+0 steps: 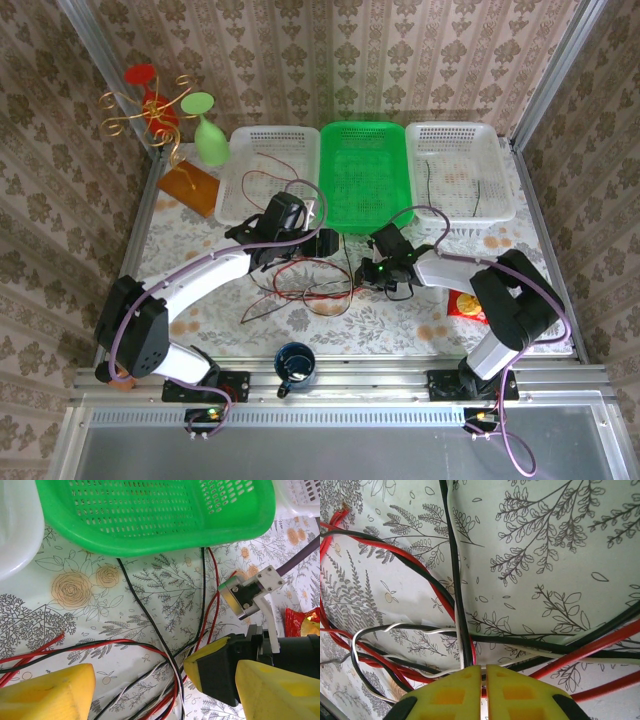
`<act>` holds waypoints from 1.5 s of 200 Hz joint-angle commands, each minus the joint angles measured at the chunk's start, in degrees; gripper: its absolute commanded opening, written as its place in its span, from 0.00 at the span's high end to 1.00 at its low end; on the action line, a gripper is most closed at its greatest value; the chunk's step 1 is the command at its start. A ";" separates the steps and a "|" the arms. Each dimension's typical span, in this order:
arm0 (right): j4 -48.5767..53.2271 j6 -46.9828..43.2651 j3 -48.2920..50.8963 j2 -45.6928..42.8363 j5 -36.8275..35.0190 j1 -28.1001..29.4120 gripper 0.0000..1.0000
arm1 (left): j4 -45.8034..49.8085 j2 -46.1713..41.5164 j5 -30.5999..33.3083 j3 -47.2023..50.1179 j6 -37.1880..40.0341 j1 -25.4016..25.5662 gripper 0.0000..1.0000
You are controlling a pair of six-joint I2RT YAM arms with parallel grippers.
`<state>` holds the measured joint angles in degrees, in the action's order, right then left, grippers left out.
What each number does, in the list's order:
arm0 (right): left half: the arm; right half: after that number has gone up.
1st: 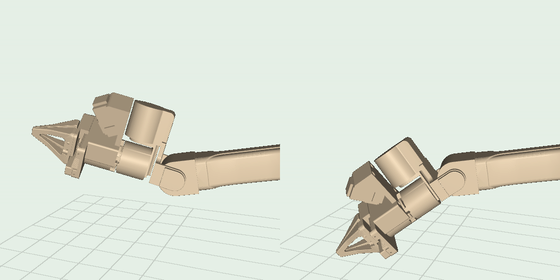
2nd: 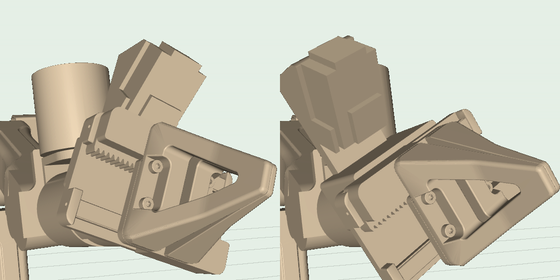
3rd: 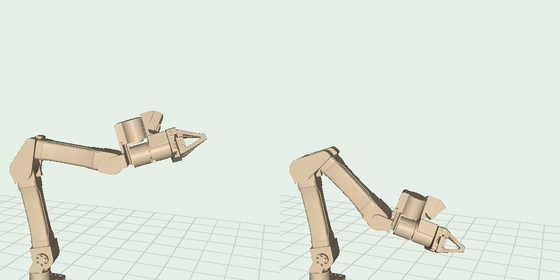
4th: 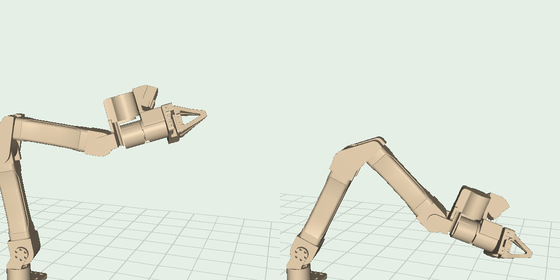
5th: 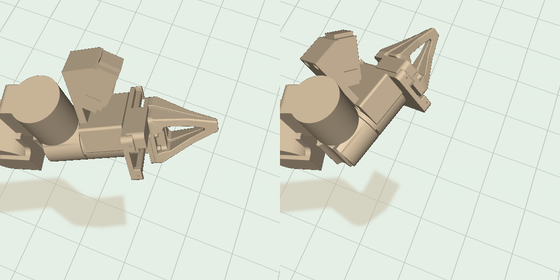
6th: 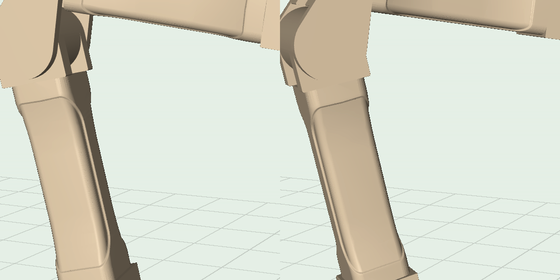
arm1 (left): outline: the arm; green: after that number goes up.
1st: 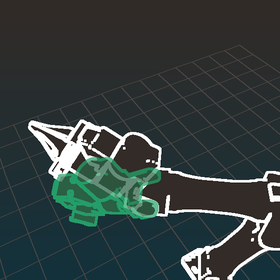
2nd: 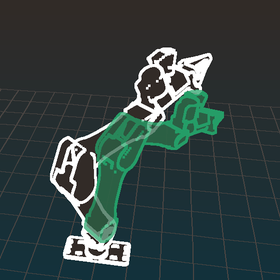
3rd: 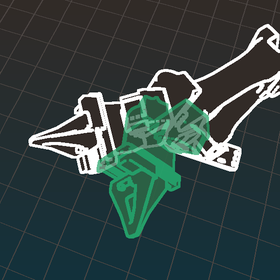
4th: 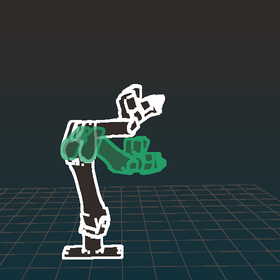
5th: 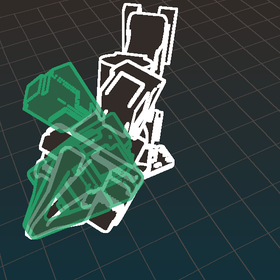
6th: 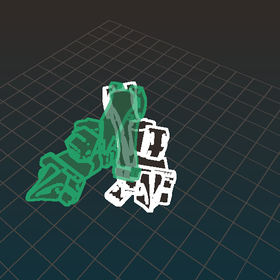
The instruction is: Untangle the cables
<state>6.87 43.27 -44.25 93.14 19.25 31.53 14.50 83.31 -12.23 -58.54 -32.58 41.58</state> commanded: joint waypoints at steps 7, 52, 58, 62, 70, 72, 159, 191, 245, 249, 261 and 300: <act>-0.85 -0.82 -1.10 1.28 2.35 0.00 0.85 | -0.44 -1.31 -0.56 0.23 -0.57 -0.03 0.25; -1.76 -0.55 -1.27 2.38 3.67 0.08 0.83 | -0.35 -1.22 -0.07 -0.03 -0.38 -0.07 0.25; -1.78 -0.55 -1.43 2.63 3.83 0.10 0.83 | -0.37 -1.16 -0.08 -0.10 -0.38 -0.09 0.25; -1.78 -0.54 -1.50 2.79 3.90 0.11 0.83 | -0.36 -1.08 -0.16 -0.16 -0.38 -0.03 0.25; -1.81 -0.47 -1.63 2.92 3.98 0.11 0.83 | -0.41 -1.04 -0.20 -0.23 -0.38 -0.09 0.25; -1.79 -0.47 -1.65 2.92 4.01 0.11 0.83 | -0.41 -1.04 -0.24 -0.21 -0.38 -0.05 0.25; -3.71 -0.13 -1.06 2.86 5.07 0.20 0.82 | -0.79 -1.40 0.01 0.39 -0.05 -0.07 0.25; -3.76 0.14 -1.57 4.36 5.54 0.20 0.83 | -0.97 -1.34 0.01 0.63 -0.12 -0.09 0.25; -3.40 0.37 -1.65 4.17 5.01 0.20 0.95 | -0.71 -1.60 0.10 0.65 -0.12 -0.03 0.25; -3.51 0.35 -1.59 3.91 5.01 0.20 0.96 | -0.58 -1.61 0.10 0.54 -0.12 -0.16 0.25; -4.03 0.66 -1.05 2.70 4.85 0.20 0.99 | -0.54 -1.57 0.10 0.41 -0.03 -0.13 0.25; -2.67 0.29 -0.42 -2.51 4.07 0.20 1.00 | -0.24 -1.83 -0.05 0.11 -0.02 -0.17 0.25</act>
<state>3.05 43.72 -44.91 95.29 23.99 31.55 14.50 83.29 -12.21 -58.48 -32.60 41.58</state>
